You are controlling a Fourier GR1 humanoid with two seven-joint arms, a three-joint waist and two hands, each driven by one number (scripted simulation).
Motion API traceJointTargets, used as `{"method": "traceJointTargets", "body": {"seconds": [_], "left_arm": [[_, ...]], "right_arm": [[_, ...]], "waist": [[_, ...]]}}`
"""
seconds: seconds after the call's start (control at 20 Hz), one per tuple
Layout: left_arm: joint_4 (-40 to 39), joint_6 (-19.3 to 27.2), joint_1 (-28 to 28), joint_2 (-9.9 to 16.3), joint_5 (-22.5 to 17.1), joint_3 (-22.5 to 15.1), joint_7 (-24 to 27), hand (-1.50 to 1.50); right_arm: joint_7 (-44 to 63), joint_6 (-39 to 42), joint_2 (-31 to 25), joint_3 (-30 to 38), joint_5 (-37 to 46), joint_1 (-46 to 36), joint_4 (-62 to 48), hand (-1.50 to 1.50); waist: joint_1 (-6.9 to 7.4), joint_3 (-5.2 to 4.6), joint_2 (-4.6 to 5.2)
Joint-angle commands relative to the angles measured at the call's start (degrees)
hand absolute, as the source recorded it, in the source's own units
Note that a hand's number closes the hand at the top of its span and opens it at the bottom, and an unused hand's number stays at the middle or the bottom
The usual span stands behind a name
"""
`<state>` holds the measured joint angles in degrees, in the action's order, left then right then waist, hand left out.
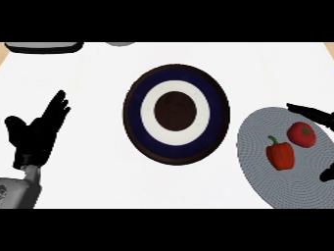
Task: Pick the bell pepper from the placemat and place it in the plate
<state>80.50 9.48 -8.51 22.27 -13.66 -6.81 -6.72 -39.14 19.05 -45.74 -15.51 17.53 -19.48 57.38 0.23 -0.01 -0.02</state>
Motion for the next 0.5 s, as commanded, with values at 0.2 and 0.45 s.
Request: {"method": "traceJointTargets", "body": {"seconds": [0.2, 0.45], "left_arm": [[-6.1, -2.8, -0.7, -2.1, 1.6, 2.1, 3.4, 0.0], [0.3, -1.4, -2.5, -2.4, 3.5, 2.6, -3.4, 0.0]], "right_arm": [[7.1, -1.0, 2.3, -2.1, 9.6, 0.7, 4.4, -1.5], [7.2, 1.2, 5.9, -2.1, 14.7, -0.6, 1.3, -1.5]], "waist": [[-0.4, -0.04, 0.04], [-0.02, 0.01, 0.03]]}}
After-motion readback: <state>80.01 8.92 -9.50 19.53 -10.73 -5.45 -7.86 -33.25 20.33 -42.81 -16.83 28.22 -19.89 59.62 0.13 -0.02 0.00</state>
